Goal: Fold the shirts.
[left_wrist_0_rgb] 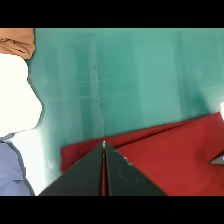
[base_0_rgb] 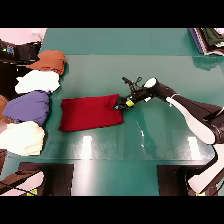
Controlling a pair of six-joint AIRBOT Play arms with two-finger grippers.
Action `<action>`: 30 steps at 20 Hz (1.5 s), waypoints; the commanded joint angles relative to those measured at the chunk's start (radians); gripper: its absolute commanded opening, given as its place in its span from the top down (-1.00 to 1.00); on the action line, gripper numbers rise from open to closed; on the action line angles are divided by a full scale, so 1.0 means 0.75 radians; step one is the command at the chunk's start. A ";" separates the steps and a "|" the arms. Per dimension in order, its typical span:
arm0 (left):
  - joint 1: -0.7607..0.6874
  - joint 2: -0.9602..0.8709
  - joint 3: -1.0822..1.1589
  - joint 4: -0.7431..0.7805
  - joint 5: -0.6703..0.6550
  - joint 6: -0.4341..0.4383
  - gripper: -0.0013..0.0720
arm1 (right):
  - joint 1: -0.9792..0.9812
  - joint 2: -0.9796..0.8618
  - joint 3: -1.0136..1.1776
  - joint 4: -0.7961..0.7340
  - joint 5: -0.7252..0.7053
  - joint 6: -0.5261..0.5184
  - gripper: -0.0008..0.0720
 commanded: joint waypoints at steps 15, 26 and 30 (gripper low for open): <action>-0.414 0.001 0.000 -0.026 0.102 -0.010 0.90 | -1.507 1.002 -0.712 -0.197 -0.303 -0.008 0.94; -0.459 0.001 0.000 -0.026 0.141 -0.044 0.90 | -2.118 0.975 -0.818 -0.459 -0.272 -0.008 0.93; -0.459 0.001 0.000 -0.025 0.131 -0.043 0.90 | -2.118 0.904 -0.635 -0.801 -0.025 -0.008 -0.11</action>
